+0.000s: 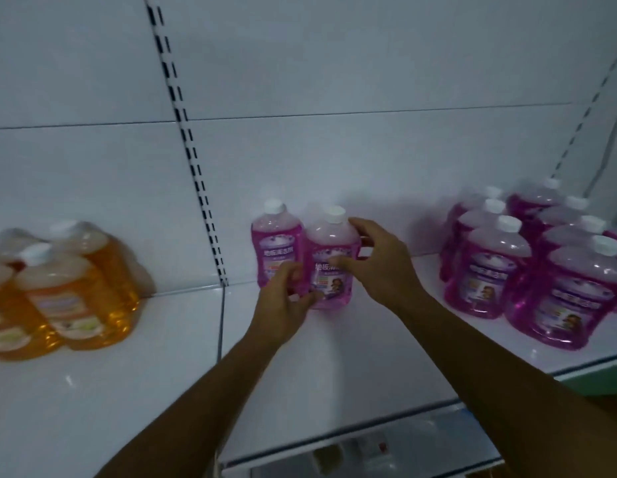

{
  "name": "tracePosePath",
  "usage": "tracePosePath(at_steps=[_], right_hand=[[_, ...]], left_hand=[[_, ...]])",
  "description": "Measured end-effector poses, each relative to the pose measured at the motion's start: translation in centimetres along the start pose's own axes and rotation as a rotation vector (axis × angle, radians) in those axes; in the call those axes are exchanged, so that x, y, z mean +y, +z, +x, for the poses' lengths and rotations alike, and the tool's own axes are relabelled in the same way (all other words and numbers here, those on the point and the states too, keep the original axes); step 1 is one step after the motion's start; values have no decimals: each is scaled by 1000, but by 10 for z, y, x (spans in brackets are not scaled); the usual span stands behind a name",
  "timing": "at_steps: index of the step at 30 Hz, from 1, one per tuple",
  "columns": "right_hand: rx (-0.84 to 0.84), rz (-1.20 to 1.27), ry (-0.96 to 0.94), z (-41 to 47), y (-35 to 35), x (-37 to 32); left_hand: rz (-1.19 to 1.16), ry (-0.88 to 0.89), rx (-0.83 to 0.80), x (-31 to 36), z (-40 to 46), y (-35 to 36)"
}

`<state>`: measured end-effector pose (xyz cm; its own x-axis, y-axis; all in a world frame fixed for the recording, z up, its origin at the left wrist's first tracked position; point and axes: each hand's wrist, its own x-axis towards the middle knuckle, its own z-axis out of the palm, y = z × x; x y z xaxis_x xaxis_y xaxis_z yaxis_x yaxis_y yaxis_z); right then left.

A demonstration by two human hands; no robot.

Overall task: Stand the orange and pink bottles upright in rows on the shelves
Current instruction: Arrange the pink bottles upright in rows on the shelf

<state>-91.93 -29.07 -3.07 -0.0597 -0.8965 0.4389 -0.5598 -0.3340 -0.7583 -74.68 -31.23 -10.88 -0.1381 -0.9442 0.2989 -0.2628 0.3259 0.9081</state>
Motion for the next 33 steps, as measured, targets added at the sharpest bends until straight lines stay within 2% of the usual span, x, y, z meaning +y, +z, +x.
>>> tracePosePath(at_steps=[3,7,12,15,18,21,23,25,29,33], right_hand=[[-84,66,-28,13,29,-8],[-158,90,-29,24,52,-3],[-162,163,38,23,56,11],[-169,124,57,11,60,22],[-147,91,78,-3,58,34],[-66,89,104,-13,38,39],[4,83,94,-19,19,43],[79,85,84,-28,-4,46],[262,46,97,-52,-55,54],[486,-57,96,-74,-106,69]], left_hand=[[-3,-71,98,-10,-3,-30],[160,-63,107,-25,-5,-52],[197,-73,130,-30,-7,-50],[227,-86,130,-31,-8,-47],[369,-121,193,-30,-17,-45],[473,33,290,-27,-30,-42],[420,159,180,-17,-35,-30],[339,204,11,-1,-35,-7],[233,46,-258,24,-20,53],[174,47,-373,38,1,109]])
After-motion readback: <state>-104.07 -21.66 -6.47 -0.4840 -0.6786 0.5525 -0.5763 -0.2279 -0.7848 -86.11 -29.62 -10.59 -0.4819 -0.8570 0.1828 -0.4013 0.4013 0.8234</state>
